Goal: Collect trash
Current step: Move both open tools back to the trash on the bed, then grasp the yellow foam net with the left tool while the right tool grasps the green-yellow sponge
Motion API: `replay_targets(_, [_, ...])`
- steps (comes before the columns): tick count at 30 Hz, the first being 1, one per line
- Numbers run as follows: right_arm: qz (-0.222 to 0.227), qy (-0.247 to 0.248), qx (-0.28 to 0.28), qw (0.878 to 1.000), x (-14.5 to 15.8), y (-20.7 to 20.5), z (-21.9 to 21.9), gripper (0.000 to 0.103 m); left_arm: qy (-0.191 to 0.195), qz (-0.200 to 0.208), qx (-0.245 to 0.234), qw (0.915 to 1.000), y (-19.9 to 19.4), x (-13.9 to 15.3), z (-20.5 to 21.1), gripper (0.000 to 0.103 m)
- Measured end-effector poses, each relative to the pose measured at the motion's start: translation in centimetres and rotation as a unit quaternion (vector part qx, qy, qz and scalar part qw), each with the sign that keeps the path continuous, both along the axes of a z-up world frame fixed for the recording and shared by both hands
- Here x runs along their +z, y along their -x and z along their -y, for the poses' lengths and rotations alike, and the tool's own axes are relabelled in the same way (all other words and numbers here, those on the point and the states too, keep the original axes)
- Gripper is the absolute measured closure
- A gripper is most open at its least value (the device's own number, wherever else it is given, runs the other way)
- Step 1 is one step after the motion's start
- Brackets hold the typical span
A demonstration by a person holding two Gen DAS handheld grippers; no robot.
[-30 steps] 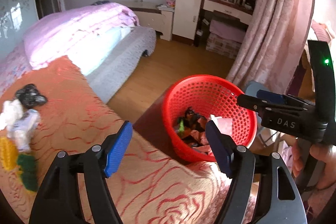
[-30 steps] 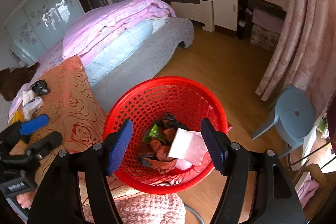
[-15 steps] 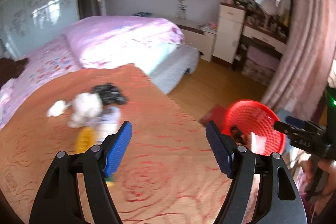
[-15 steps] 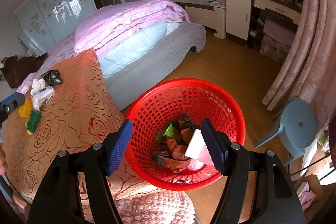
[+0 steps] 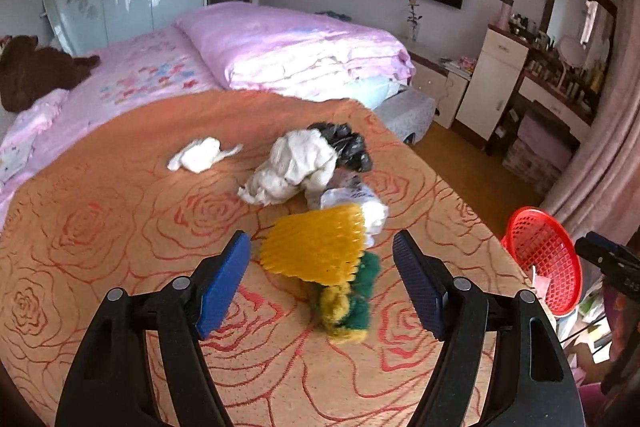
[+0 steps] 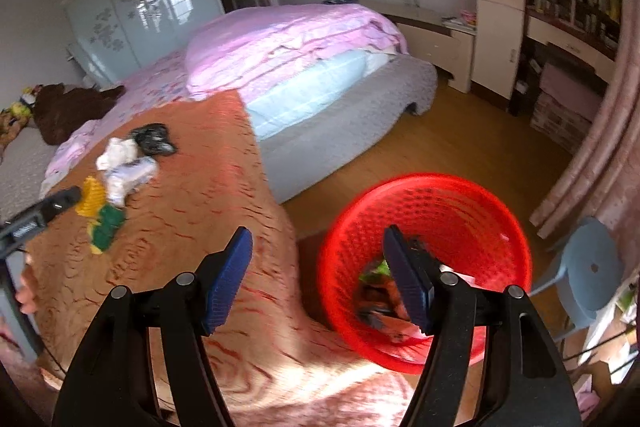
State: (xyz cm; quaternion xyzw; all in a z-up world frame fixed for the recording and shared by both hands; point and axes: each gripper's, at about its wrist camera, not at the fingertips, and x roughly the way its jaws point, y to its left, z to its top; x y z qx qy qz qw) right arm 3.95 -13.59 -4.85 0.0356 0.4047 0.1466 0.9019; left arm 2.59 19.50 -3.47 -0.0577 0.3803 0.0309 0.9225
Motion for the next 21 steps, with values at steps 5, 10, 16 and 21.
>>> replay_targets(5, [-0.001, -0.012, 0.027, 1.0, 0.3, 0.1, -2.7, 0.037, 0.005, -0.011, -0.004, 0.9999, -0.7, -1.0, -0.1, 0.048])
replay_targets(10, [-0.007, -0.005, 0.04, 0.999, -0.3, 0.4, -3.7, 0.037, 0.01, -0.024, -0.006, 0.9996, -1.3, -2.1, -0.3, 0.081])
replay_targets(16, [-0.015, -0.003, 0.042, 0.999, -0.8, 0.3, -4.0, 0.037, 0.006, -0.008, 0.009, 0.9999, 0.2, -1.5, -1.3, 0.089])
replay_targets(21, [-0.015, 0.001, 0.061, 0.998, -1.0, 0.9, -5.4, 0.037, 0.003, 0.008, 0.029, 0.9995, 2.0, -0.8, -2.7, 0.091])
